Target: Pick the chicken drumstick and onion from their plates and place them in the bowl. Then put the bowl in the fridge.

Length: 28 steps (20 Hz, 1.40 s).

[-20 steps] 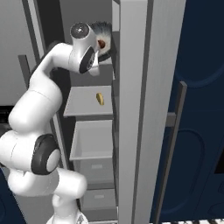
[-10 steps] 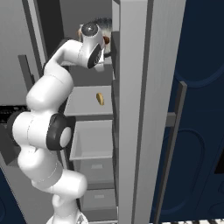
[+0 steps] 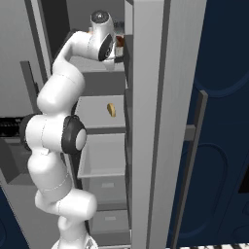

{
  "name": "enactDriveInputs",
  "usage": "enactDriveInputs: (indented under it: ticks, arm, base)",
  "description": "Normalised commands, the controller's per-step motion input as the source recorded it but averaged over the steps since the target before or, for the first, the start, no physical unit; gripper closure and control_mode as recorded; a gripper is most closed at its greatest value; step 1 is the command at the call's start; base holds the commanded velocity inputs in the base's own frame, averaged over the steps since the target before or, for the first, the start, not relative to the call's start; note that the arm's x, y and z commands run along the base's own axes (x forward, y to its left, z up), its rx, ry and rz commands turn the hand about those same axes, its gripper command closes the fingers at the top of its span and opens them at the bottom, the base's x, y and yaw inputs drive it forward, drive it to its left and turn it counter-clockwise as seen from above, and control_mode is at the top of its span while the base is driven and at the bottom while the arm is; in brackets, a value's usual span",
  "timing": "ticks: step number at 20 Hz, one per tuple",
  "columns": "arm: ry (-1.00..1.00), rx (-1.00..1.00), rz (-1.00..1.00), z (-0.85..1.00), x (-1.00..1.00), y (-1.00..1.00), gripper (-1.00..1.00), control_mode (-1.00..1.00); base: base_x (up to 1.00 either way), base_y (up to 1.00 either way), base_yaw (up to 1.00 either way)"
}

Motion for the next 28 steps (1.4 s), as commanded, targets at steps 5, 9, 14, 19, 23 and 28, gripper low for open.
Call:
enactDriveInputs:
  ticks: [5, 9, 14, 19, 23, 28]
  arm:
    - [-0.58, -0.03, 0.06, -0.11, -0.2, 0.05, -1.0, -1.0]
    - [-0.75, 0.0, 0.08, -0.27, -0.38, 0.0, -1.0, -1.0]
    - [-0.31, 0.09, 0.0, 0.04, -0.26, 0.0, -1.0, -1.0]
    - [-0.15, 0.06, 0.0, 0.47, -0.92, 0.0, -1.0, -1.0]
    - [-0.11, 0.01, 0.0, 0.4, -1.0, 0.0, -1.0, -1.0]
    - [-0.04, 0.0, 0.0, 0.21, -1.0, 0.0, -1.0, -1.0]
  base:
    - [0.0, 0.0, 0.0]
    - [0.0, 0.0, 0.0]
    - [0.0, 0.0, 0.0]
    - [0.0, 0.0, 0.0]
    - [0.0, 0.0, 0.0]
    - [0.0, 0.0, 0.0]
